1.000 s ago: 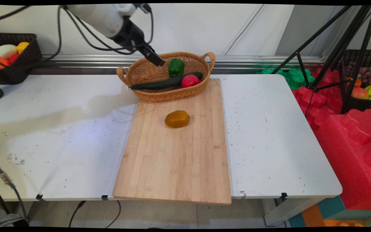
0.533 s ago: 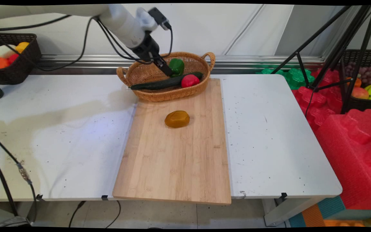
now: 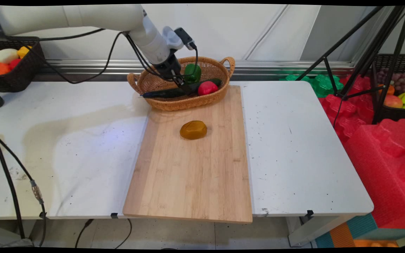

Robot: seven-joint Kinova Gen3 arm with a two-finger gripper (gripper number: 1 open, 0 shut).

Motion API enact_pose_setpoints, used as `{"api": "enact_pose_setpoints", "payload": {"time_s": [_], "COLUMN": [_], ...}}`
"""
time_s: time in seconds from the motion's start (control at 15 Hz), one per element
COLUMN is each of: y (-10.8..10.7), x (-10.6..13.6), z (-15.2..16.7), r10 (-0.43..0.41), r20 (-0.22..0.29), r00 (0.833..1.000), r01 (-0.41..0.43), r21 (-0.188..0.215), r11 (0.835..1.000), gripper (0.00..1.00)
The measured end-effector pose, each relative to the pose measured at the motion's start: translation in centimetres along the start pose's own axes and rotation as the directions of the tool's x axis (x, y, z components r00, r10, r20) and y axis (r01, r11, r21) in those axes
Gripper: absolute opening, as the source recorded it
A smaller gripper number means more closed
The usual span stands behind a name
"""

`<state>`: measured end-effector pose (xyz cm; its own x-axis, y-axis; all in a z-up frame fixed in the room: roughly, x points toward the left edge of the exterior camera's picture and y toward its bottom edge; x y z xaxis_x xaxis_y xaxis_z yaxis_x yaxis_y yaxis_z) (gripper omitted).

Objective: Pick up the cucumber from the vegetable basket

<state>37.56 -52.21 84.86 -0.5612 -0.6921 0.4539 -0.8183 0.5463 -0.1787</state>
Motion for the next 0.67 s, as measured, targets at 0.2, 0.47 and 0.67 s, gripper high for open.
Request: {"api": "enact_pose_setpoints", "payload": {"time_s": [0.2,0.47,0.67], "y": [0.0,0.1,0.3], "x": [0.1,0.0,0.1], "z": [1.3,2.5,2.9], "r10": [0.001,-0.009,-0.013], "r20": [0.024,0.049,0.054], "r00": [1.0,0.999,0.998], "r01": [-0.001,0.01,0.014], "r21": [-0.007,-0.011,-0.011], "r11": [1.0,1.0,1.0], "gripper": [1.0,0.0,0.0]}}
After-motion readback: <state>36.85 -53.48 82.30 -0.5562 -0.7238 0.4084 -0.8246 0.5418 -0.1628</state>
